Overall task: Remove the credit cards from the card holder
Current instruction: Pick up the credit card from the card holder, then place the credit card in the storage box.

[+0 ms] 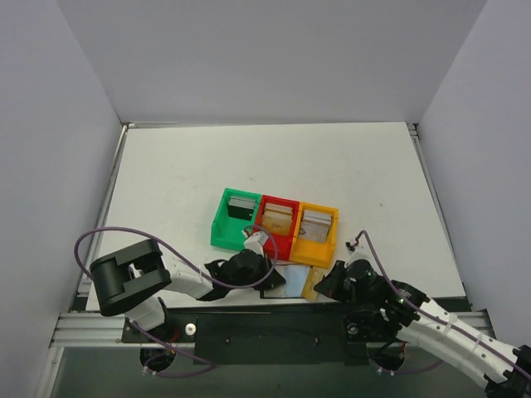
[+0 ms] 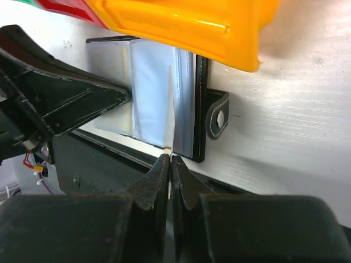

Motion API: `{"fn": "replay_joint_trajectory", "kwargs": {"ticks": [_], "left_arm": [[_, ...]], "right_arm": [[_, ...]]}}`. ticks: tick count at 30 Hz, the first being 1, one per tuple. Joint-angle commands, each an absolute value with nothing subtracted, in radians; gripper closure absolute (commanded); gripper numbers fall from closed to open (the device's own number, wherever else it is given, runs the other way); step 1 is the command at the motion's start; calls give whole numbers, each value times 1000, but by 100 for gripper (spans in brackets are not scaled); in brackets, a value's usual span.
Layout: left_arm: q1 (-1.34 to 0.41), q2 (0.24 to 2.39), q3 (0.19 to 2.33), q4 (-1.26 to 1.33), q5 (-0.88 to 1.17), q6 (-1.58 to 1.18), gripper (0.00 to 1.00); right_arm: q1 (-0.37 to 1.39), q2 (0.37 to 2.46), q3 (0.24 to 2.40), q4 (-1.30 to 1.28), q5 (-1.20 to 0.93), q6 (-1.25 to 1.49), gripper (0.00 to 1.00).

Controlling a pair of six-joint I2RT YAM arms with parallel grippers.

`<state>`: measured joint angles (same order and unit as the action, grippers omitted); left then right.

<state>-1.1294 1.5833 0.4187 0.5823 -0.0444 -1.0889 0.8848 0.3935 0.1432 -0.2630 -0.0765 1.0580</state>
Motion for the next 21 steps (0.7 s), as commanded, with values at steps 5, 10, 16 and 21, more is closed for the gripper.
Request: {"fn": "replay_joint_trajectory", "kwargs": {"ticks": [5,10,16,21], "left_arm": [[-1103,1453,359,540,-60,-1028,100],[-1103,1344,357,517,-55,-979,84],[-1101,1175,414,366,-43,-878,56],[-1088,999,457,183,-121,-792,47]], "right_arm": [[887,380,270,-357,-120,936,100],[885,419,348,-362,-170,879,100],[885,492,466,-377,-229,784,100],[885,570,603,-425,-255,663,100]]}}
